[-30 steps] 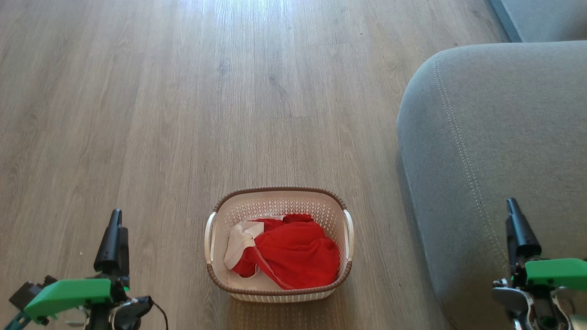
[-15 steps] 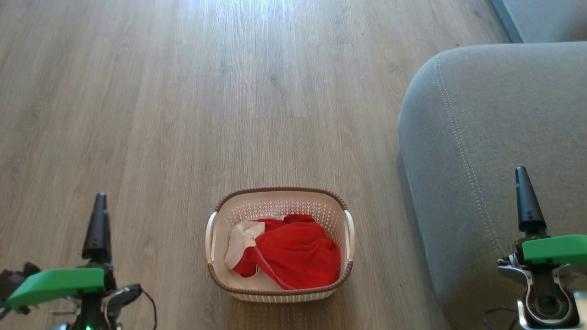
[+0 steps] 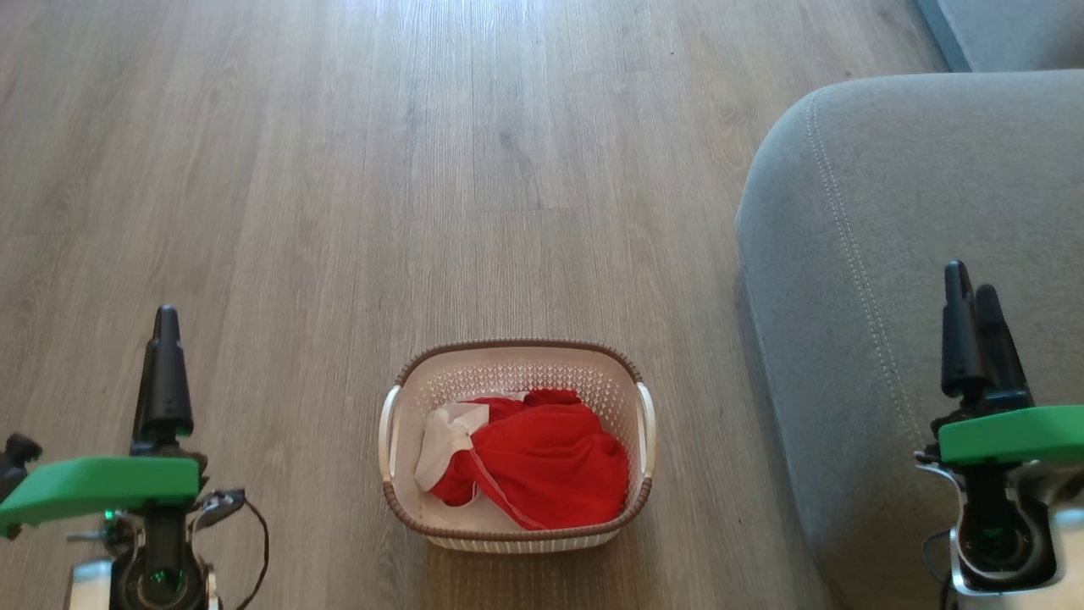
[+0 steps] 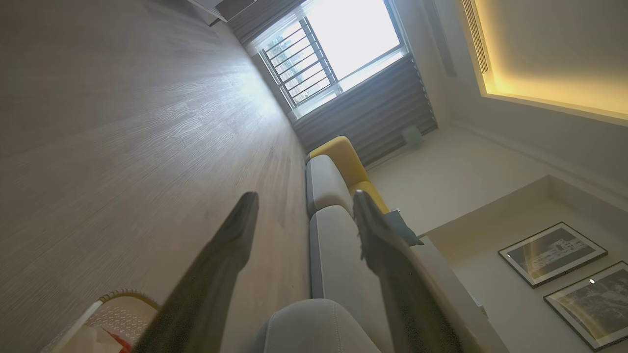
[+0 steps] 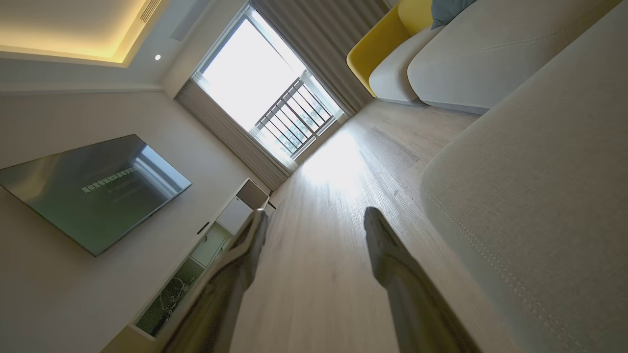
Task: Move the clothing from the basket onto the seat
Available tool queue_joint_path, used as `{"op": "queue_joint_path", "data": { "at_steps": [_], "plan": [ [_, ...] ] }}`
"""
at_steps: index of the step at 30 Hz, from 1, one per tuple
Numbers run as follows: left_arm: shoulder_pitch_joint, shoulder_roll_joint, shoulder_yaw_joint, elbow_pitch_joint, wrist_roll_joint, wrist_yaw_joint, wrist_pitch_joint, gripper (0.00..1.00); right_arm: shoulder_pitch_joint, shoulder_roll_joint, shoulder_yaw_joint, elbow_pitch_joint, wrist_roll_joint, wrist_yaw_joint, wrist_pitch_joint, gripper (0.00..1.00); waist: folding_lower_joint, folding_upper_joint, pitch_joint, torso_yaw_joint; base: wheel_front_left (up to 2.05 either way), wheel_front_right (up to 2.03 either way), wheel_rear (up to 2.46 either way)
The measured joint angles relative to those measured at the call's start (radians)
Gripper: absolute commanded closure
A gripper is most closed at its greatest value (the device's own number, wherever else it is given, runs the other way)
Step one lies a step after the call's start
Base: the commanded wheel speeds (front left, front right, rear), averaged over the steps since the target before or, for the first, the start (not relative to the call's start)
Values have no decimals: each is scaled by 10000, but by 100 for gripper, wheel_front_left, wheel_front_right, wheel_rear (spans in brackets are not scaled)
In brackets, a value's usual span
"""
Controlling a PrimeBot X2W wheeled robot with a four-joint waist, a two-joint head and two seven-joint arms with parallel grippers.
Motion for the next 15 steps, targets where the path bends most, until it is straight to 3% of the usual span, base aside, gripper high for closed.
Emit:
{"op": "queue_joint_path", "data": {
  "at_steps": [15],
  "plan": [
    [-167, 8, -1536, -2004, 3963, 1722, -399, 0, -17, 0, 704, -669, -2594, 0, -401, 0, 0, 0, 163, -39, 0, 0, 0]
  ]
}}
